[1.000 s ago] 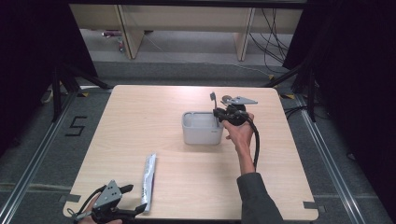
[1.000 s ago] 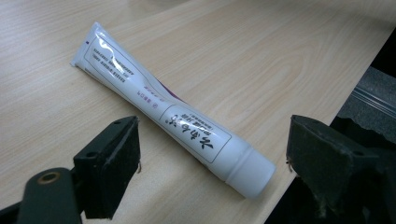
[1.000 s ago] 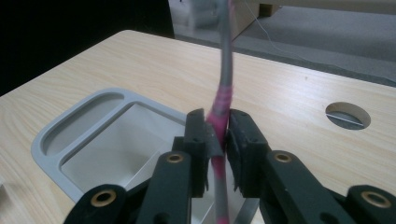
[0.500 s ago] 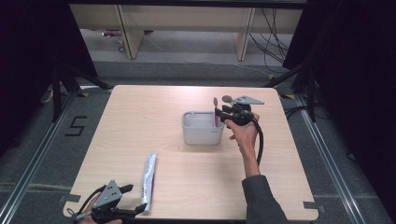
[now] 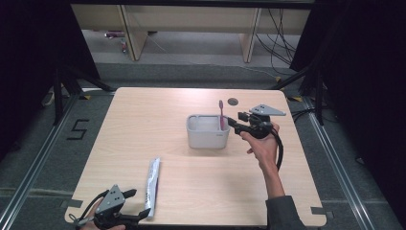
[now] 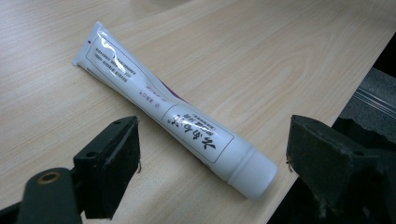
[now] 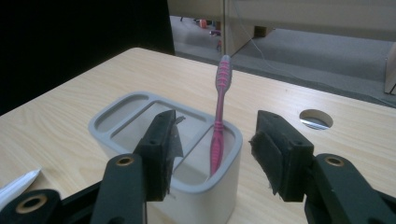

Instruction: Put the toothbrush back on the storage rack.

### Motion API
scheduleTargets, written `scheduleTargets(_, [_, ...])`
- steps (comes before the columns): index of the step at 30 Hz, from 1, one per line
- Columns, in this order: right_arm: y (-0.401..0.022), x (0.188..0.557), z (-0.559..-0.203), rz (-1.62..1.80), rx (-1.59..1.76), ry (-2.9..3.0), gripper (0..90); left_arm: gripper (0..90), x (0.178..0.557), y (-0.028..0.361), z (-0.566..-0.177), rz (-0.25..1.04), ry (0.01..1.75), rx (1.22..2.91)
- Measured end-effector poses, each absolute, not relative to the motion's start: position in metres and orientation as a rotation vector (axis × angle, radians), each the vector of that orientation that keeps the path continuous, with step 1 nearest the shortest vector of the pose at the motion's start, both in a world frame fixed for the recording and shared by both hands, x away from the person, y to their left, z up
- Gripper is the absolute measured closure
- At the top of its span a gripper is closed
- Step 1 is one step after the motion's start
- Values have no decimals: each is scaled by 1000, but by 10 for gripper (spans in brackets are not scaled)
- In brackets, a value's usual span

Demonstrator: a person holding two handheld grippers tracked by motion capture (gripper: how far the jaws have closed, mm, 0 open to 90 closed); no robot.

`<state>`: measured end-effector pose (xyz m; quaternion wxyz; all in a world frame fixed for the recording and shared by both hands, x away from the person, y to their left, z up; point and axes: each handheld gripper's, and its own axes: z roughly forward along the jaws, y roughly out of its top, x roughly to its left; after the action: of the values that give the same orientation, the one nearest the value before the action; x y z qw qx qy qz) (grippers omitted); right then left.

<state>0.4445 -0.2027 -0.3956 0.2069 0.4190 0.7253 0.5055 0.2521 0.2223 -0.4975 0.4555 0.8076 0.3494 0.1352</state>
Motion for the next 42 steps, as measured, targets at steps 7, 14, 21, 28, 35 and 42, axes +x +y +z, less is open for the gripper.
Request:
scheduleTargets(7, [-208, 423, -401, 1400, 1137, 2036, 447, 173, 253, 223, -498, 344, 863, 1980])
scheduleTargets(14, [-210, 399, -409, 1363, 1116, 2080, 441, 173, 253, 224, -497, 345, 866, 1983])
scheduleTargets(21, [-216, 386, -410, 1359, 1086, 2081, 442, 173, 253, 224, -497, 340, 868, 1977])
scheduleTargets(28, [-216, 375, -413, 1363, 1073, 2089, 438, 172, 253, 224, -497, 339, 867, 1977])
scheduleTargets(35, [-214, 368, -416, 1330, 1077, 2103, 402, 173, 252, 225, -496, 343, 872, 1975])
scheduleTargets(42, [-210, 362, -423, 1343, 1091, 2125, 341, 171, 253, 225, -496, 339, 867, 1961])
